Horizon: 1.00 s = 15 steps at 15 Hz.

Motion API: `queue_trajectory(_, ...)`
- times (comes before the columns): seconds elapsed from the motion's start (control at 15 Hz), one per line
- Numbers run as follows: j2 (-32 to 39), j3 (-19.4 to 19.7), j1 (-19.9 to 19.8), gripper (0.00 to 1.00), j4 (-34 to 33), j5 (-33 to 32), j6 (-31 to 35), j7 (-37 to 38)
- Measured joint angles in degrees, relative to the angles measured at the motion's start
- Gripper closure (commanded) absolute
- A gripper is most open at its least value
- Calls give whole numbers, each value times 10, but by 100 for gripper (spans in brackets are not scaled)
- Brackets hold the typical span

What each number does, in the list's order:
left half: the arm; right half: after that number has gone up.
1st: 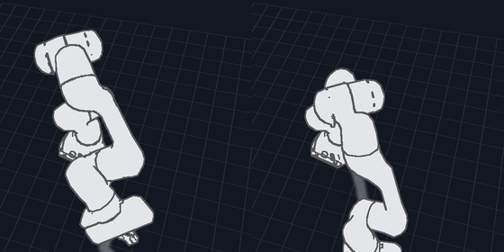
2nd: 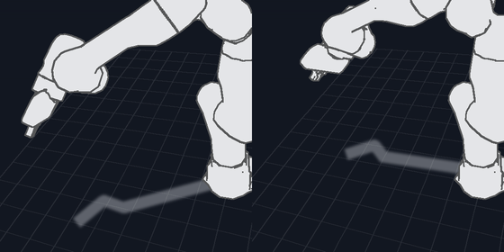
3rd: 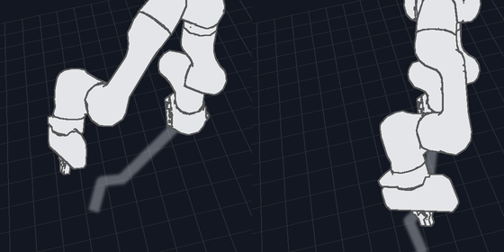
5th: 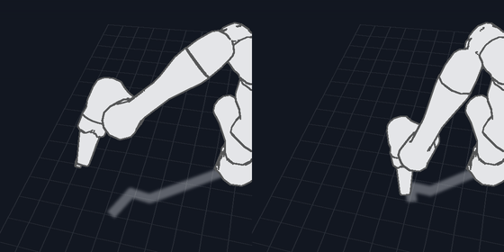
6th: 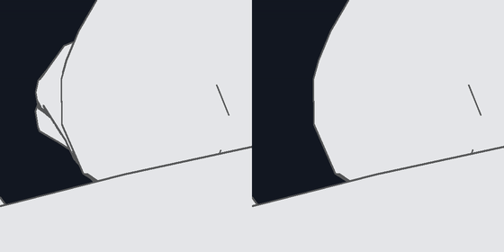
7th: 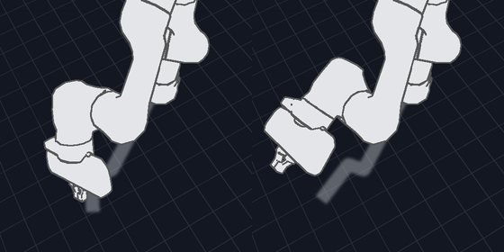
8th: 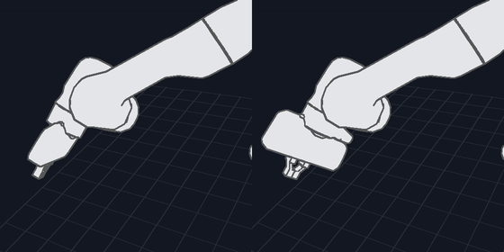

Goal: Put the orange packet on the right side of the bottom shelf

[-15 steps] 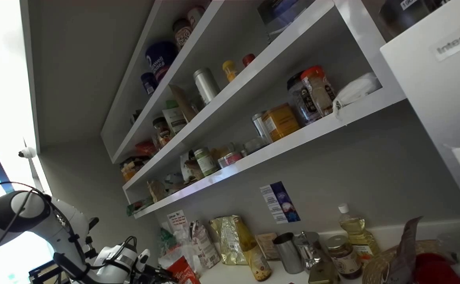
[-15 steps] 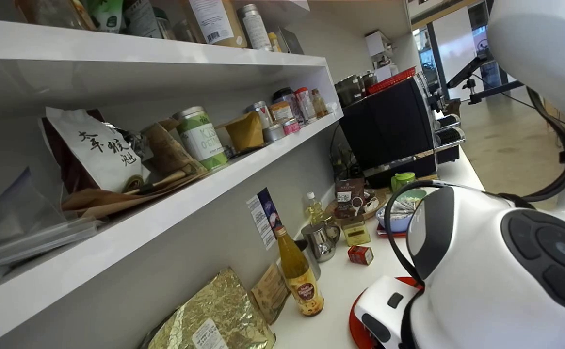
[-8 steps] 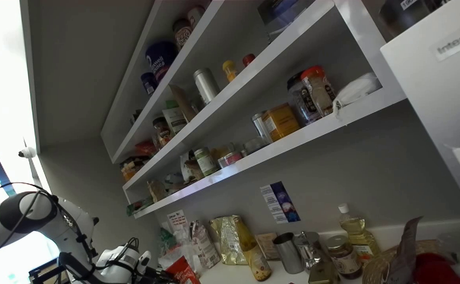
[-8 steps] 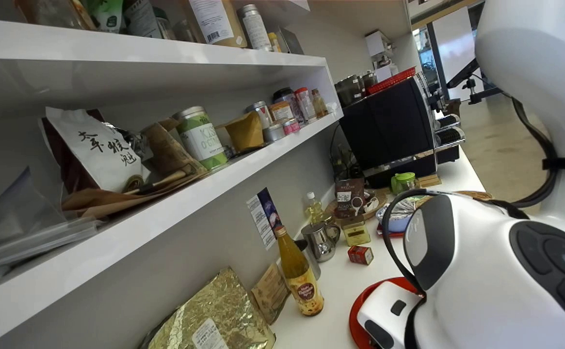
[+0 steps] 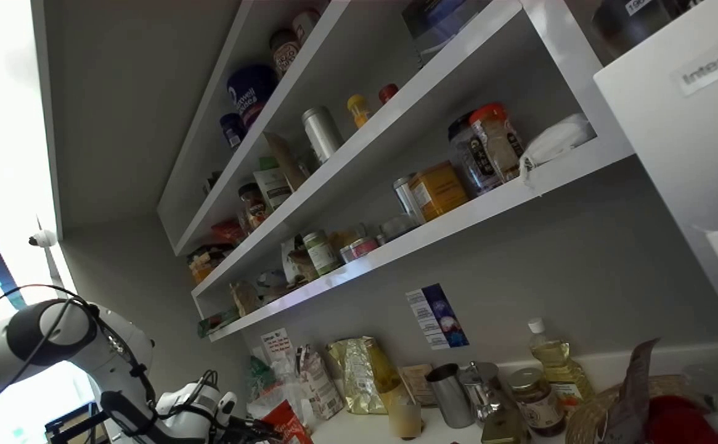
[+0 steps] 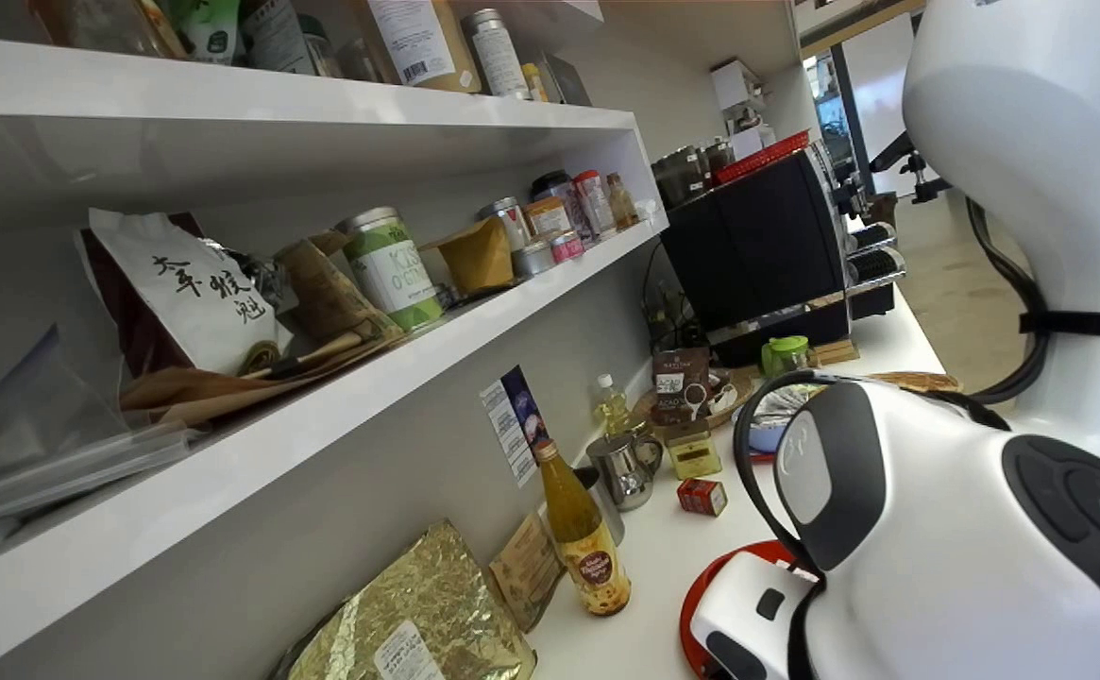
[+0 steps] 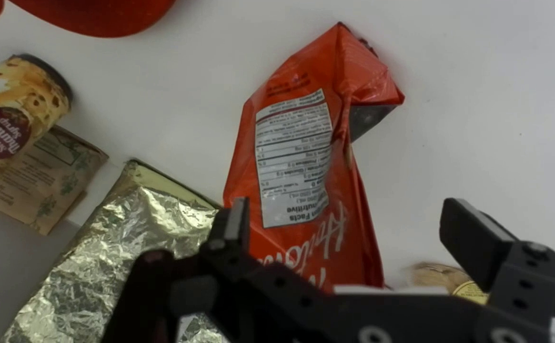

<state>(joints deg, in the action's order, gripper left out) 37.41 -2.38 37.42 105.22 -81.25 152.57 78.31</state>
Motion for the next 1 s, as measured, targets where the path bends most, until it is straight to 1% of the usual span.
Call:
queue_trajectory(0.27, 2, -25, -21, 0, -4, -29, -17, 1)
queue_trajectory(0.6, 5, -60, -49, 0, -4, -30, -39, 20)
queue_trajectory(0.93, 8, -78, -64, 0, -4, -30, -47, 38)
queue_trajectory(1.0, 8, -81, -66, 5, -4, -30, -48, 39)
